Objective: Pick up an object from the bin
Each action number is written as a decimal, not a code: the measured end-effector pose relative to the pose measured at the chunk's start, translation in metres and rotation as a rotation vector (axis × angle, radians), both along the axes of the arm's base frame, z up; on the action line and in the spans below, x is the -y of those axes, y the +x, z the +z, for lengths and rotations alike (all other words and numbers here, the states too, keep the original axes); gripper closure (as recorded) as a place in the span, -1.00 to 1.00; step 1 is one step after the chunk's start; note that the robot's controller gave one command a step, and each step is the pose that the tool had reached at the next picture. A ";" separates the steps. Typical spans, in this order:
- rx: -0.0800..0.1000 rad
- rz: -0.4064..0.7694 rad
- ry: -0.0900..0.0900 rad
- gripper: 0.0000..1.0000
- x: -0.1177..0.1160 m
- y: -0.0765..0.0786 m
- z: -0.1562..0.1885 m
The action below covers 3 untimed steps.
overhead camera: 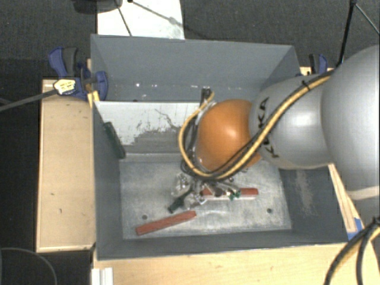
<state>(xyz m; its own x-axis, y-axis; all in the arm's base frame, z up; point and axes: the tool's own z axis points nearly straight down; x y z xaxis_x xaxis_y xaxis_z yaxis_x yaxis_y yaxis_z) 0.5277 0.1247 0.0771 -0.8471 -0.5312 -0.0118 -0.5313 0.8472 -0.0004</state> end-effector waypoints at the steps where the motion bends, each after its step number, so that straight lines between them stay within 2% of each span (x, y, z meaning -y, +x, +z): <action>1: -0.010 -0.001 -0.004 1.00 0.001 -0.002 0.006; 3: -0.007 -0.004 -0.004 1.00 0.001 -0.001 0.026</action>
Offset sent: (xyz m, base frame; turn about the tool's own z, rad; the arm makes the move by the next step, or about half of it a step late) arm 0.0000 -0.0002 0.0011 0.0000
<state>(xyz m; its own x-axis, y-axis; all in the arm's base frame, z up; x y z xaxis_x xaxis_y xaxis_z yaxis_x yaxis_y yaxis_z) 0.5265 0.1238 0.1033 -0.8492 -0.5280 -0.0040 -0.5280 0.8492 -0.0005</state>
